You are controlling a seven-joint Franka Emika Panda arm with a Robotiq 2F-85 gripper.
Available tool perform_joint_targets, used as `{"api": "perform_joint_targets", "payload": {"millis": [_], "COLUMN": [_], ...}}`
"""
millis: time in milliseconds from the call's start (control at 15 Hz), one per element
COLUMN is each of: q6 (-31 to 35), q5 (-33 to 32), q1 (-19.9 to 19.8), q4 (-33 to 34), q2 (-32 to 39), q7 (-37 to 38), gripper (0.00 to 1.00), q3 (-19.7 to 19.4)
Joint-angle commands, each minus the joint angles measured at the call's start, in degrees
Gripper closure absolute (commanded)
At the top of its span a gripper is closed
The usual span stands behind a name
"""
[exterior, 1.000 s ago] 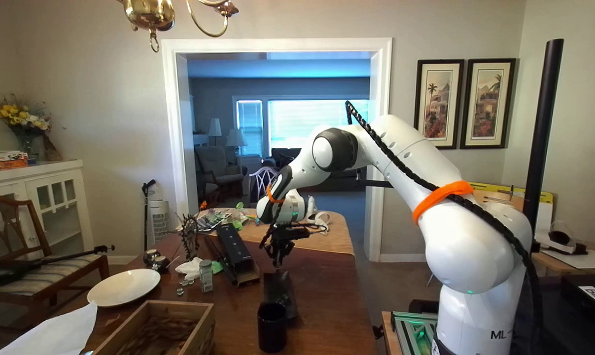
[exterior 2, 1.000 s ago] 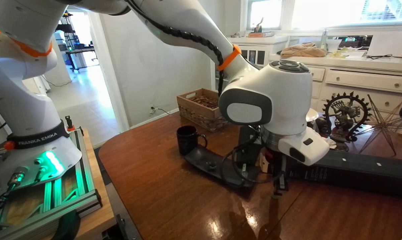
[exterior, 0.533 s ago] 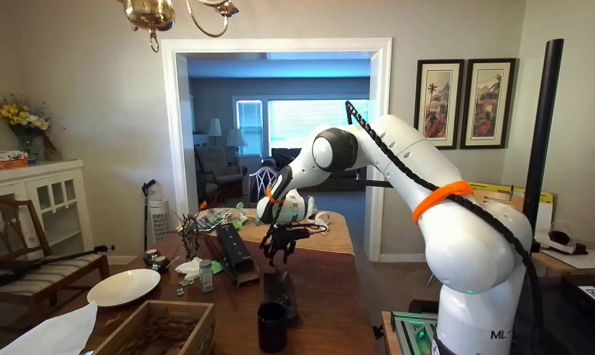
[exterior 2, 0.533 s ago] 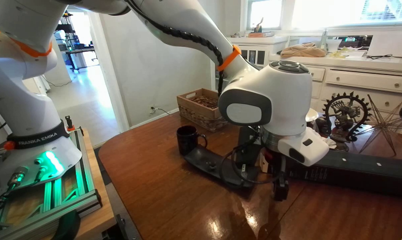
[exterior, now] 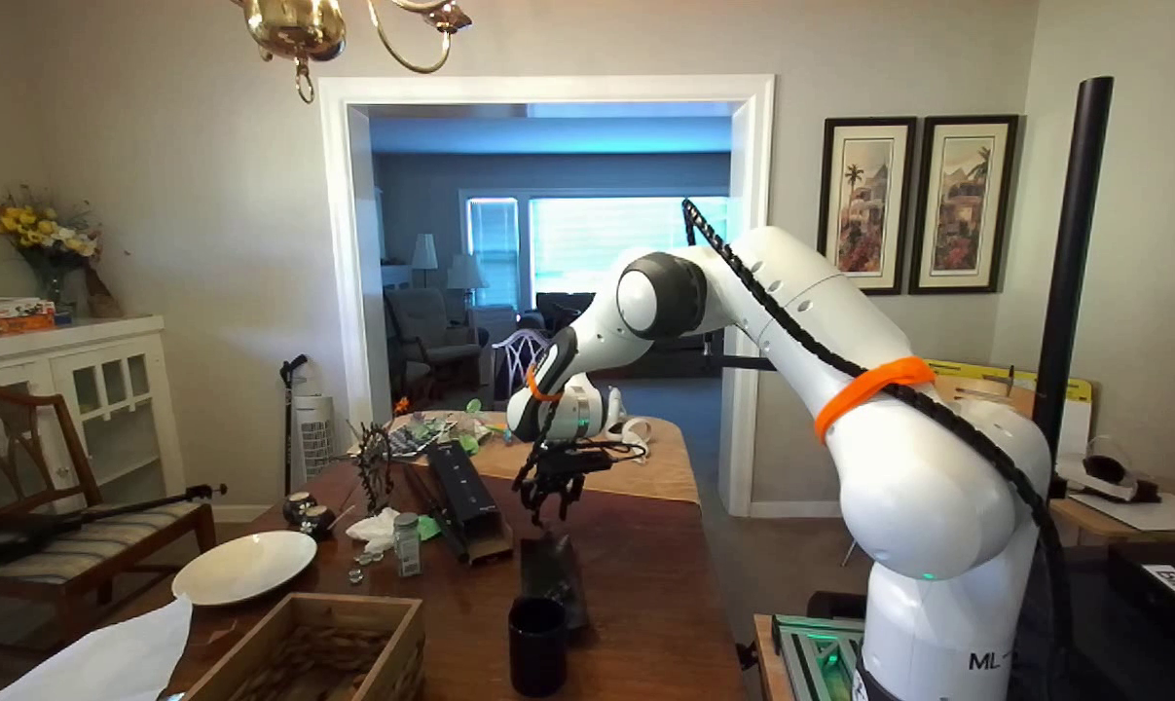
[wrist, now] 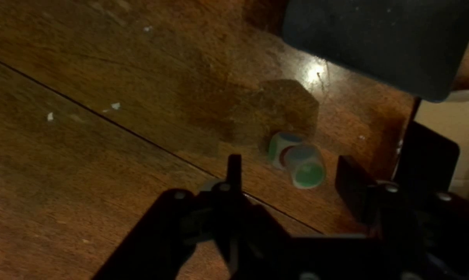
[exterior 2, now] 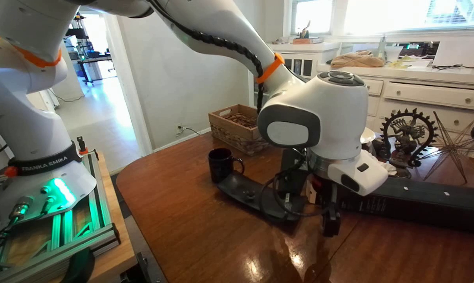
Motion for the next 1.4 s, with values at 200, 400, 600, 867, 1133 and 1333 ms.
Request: {"api": "perform_joint_targets", "payload": {"millis": [200, 400, 600, 867, 1133, 1333], "q6": [-1.6, -5.4, -12.5, -20.5, -24.2, -22.9], "q5": [0.1, -0.9, -1.8, -1.9, -1.6, 0.6], "q1": [0.9, 1.3, 1.1, 1.1, 1.1, 0.5], "q4": [-2.0, -3.1, -4.7, -6.8, -9.8, -12.9], "q2": [-3.0, -5.5, -8.8, -13.4, -17.8, -20.8], "q7": [1.8, 1.7, -0.8, -3.6, -7.2, -11.1], "gripper": [0.0, 0.0, 0.0, 0.0, 0.0, 0.0], "q3": [-0.8, -1.5, -1.6, -2.4, -3.1, -2.7]}}
